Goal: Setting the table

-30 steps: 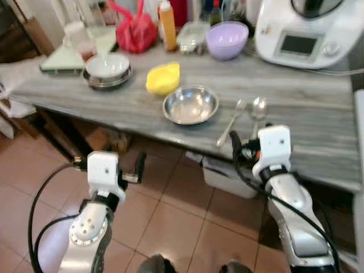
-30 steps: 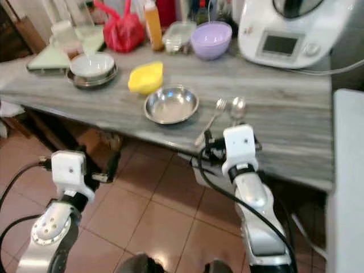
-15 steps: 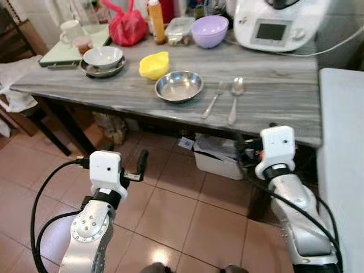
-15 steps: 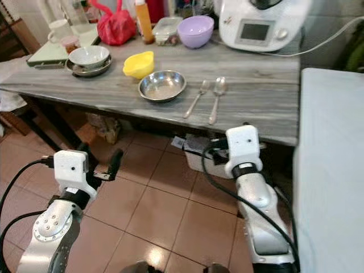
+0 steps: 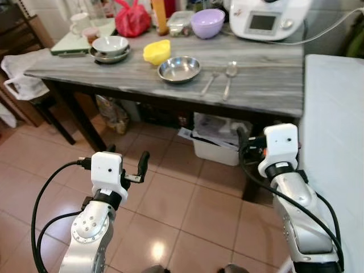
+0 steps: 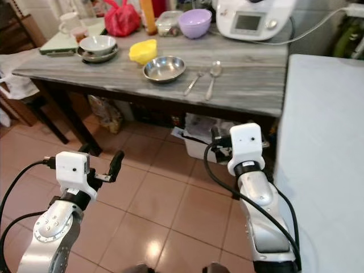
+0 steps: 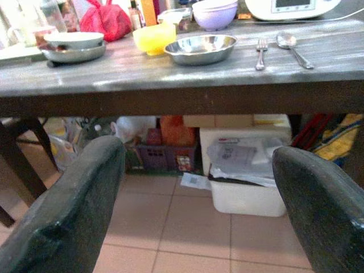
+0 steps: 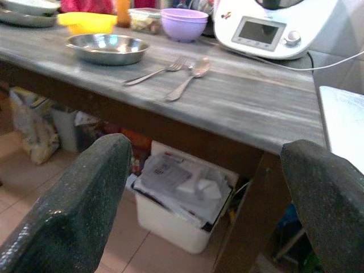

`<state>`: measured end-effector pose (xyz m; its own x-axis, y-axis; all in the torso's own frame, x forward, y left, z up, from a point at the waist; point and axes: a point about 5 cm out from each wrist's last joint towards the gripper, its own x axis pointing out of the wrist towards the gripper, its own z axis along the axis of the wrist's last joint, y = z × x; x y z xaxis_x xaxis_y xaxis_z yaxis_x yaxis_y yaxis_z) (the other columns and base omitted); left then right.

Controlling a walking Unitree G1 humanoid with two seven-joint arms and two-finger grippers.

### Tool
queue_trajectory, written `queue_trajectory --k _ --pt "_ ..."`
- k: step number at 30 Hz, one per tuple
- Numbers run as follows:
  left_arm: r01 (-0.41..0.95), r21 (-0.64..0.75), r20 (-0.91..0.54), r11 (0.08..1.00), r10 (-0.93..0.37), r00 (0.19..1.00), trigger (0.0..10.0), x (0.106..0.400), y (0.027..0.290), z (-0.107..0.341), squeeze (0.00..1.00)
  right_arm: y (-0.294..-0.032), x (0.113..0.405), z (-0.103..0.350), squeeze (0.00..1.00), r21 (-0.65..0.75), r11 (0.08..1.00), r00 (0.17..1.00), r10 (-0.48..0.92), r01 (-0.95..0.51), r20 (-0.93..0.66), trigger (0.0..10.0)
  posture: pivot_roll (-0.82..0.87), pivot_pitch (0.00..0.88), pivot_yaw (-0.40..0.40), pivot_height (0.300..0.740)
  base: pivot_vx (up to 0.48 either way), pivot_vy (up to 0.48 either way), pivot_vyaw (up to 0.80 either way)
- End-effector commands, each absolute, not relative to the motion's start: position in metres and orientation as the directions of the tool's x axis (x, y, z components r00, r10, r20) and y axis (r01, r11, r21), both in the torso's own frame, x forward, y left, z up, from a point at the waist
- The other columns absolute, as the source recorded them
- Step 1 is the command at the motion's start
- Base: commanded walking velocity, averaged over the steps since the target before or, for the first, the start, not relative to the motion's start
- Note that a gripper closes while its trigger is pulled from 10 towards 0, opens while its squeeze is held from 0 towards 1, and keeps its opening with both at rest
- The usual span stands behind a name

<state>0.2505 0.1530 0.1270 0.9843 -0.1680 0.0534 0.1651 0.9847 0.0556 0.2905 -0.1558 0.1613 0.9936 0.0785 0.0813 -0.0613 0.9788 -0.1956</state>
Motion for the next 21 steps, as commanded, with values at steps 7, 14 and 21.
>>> queue_trajectory --k 7,14,21 --pt "0.156 0.073 0.05 0.985 -0.159 0.986 10.0 0.249 0.158 0.126 0.0 -0.148 0.292 0.163 0.0 -0.189 0.978 0.99 0.109 -0.091 0.089 10.0 -0.1 0.117 0.094 0.74 -0.26 0.0 0.0" --pt "0.139 0.066 0.065 0.988 -0.144 0.987 10.0 0.254 0.159 0.127 0.0 -0.148 0.292 0.163 0.0 -0.19 0.978 0.99 0.104 -0.085 0.091 10.0 -0.11 0.119 0.095 0.74 -0.036 0.0 -0.38" --pt "0.158 0.026 0.1 0.987 -0.16 0.982 10.0 0.261 0.15 0.133 0.0 -0.15 0.293 0.164 0.0 -0.19 0.979 0.991 0.097 -0.078 0.095 10.0 -0.11 0.117 0.094 0.74 0.0 0.0 -0.13"
